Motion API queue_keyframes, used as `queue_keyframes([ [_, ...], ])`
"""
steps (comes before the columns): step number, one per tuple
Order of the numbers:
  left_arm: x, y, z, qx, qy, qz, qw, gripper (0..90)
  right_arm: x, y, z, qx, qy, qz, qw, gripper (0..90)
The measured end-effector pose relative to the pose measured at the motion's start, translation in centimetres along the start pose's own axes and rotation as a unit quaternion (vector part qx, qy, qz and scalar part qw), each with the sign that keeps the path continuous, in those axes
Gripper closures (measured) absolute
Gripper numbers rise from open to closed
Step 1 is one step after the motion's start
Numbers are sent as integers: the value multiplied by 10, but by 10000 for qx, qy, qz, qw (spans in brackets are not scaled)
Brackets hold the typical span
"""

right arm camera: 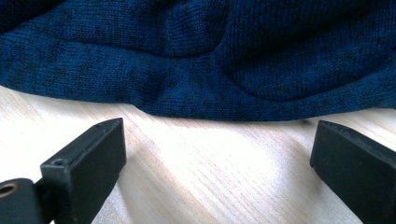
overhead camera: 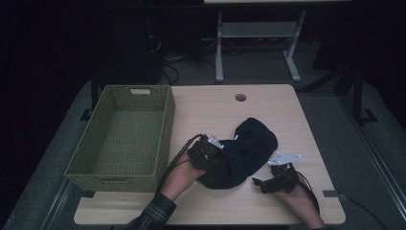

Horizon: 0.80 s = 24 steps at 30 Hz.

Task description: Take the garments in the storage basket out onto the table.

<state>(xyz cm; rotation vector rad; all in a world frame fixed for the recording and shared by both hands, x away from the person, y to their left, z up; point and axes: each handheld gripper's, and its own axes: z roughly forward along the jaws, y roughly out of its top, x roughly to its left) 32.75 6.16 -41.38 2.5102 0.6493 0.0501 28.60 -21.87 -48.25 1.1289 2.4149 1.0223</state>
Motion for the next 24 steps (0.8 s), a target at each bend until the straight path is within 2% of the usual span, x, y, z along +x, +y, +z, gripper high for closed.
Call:
queue_keyframes([
  [3, -2, -12, 5, -2, 24, -79, 10000, 899, 0, 0, 0, 1, 1, 1, 10000, 33],
  [10, -1, -29, 12, 76, 106, -138, 9998, 898, 1, 0, 0, -13, -33, 10, 10000, 32],
  [13, -1, -35, 18, 233, 130, -107, 9996, 875, 3, 0, 0, -2, -24, 17, 10000, 32],
  [14, -1, -37, 17, 144, 120, -89, 9998, 876, 3, 0, 0, -4, -23, 12, 10000, 32],
  [18, 1, -39, 17, 65, 71, -148, 9998, 877, 2, -1, -1, 6, 14, -4, 10000, 33],
  [22, 3, -41, 17, 27, 13, -119, 9999, 881, 1, 1, -3, 100, 36, -27, 9999, 65],
  [24, 4, -41, 17, -13, -15, -217, 9998, 888, 0, 1, -5, 141, 42, -57, 9999, 67],
])
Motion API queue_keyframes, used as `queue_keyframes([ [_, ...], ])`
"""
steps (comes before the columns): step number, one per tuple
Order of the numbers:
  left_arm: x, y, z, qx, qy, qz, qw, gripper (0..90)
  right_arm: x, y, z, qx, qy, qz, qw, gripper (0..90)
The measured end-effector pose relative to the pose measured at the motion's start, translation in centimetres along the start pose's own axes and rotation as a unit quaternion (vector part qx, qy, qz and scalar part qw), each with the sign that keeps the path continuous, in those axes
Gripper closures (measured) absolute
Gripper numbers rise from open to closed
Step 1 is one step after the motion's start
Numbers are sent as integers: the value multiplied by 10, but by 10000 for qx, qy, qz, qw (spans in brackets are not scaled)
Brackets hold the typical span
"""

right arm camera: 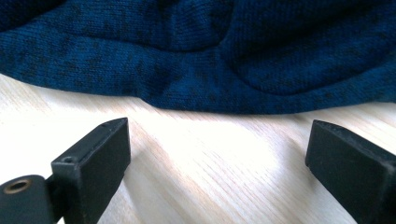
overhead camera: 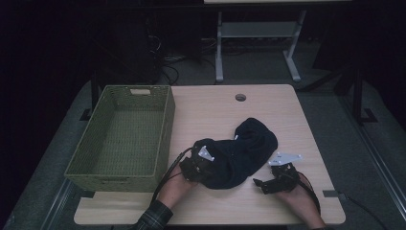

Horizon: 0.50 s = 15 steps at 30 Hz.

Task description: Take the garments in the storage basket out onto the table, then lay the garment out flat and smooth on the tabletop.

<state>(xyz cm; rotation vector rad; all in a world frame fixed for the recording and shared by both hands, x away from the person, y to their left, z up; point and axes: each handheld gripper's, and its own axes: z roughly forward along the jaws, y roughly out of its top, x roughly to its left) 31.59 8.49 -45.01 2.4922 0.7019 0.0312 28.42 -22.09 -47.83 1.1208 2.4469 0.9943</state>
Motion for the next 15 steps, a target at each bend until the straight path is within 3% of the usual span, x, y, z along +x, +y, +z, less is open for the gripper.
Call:
queue_keyframes([
  [11, 4, 0, 1, -48, -163, -95, 9998, 885, -16, 14, -32, -219, -119, -34, 9997, 138],
  [15, 5, -2, 1, -138, -223, -186, 9995, 887, -28, 20, -40, -305, -111, 113, 9994, 173],
])
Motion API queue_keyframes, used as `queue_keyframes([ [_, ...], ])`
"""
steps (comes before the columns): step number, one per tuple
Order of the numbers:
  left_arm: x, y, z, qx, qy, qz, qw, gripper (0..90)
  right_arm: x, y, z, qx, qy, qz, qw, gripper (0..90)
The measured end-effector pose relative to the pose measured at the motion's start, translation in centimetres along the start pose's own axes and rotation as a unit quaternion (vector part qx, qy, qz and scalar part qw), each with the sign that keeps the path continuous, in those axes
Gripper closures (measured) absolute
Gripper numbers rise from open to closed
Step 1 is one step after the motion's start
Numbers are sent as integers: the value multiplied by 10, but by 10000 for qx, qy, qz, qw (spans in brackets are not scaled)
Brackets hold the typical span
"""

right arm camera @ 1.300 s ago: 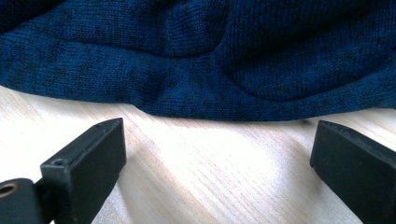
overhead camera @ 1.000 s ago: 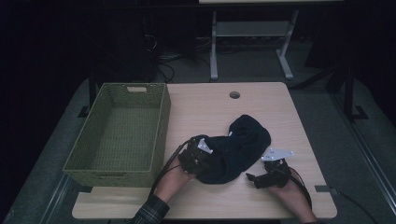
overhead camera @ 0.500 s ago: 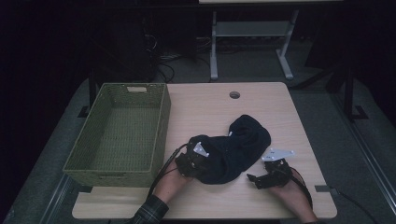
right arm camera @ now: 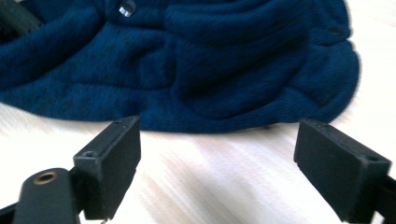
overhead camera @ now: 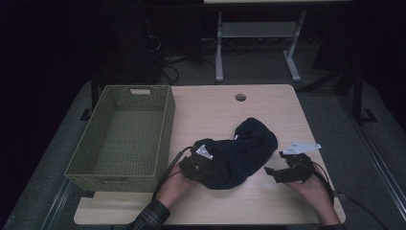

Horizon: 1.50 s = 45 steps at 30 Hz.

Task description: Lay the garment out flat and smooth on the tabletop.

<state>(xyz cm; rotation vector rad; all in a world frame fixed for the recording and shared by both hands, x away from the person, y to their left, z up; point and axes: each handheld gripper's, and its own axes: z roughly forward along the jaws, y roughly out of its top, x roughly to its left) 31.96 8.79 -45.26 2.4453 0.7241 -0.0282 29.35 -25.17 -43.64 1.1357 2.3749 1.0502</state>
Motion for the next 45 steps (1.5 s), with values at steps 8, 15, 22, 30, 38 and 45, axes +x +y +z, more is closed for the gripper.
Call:
queue_keyframes([
  [8, -1, -1, 0, -48, 54, -8, 10000, 893, -25, 25, -2, -68, -99, 135, 9998, 246],
  [15, -4, 0, 1, -32, 156, 85, 9998, 892, -45, 49, 2, -167, -149, 255, 9994, 339],
  [22, -4, 0, 1, -23, 140, 64, 9999, 891, -64, 59, 12, -273, -155, 432, 9986, 400],
  [30, -4, 1, 1, -4, 162, 88, 9998, 892, -89, 66, 37, -105, -117, 683, 9975, 419],
  [38, -5, 1, 1, 7, 160, 104, 9998, 892, -100, 71, 62, 107, 37, 866, 9962, 405],
  [45, -6, 1, 1, 17, 210, 150, 9997, 892, -101, 64, 82, 327, 215, 1003, 9942, 435],
])
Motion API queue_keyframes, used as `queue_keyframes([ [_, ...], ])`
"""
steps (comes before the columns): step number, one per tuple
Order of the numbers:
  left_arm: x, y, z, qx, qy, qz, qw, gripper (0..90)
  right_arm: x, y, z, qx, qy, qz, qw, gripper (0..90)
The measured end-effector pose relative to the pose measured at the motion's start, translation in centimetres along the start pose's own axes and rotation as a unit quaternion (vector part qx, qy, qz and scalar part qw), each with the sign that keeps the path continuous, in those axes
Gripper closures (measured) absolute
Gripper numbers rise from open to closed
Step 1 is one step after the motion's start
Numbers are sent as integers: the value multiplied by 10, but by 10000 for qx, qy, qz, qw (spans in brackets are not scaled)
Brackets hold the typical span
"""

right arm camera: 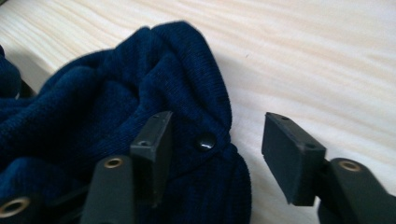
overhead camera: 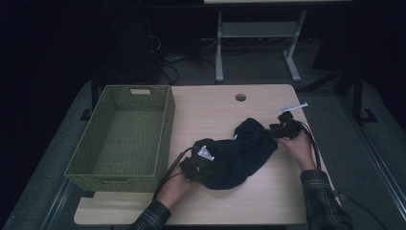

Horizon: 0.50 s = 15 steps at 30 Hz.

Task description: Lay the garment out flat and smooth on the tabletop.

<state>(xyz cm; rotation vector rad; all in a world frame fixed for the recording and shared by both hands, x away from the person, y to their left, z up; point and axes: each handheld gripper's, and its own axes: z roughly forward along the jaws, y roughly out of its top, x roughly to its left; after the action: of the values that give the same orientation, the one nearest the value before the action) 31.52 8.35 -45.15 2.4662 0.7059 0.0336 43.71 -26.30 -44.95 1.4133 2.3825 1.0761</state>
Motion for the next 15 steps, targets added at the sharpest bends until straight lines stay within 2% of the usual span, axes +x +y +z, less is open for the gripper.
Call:
queue_keyframes([
  [6, -1, 0, 0, 28, 24, 28, 10000, 892, -1, -7, 12, 212, 127, 34, 9997, 546],
  [11, 0, 1, -1, 78, 41, 96, 9999, 892, 1, -8, 13, 230, 90, -56, 9997, 614],
  [15, -1, 1, 0, 51, 56, 70, 9999, 892, 1, -9, 13, 248, 137, -58, 9996, 718],
])
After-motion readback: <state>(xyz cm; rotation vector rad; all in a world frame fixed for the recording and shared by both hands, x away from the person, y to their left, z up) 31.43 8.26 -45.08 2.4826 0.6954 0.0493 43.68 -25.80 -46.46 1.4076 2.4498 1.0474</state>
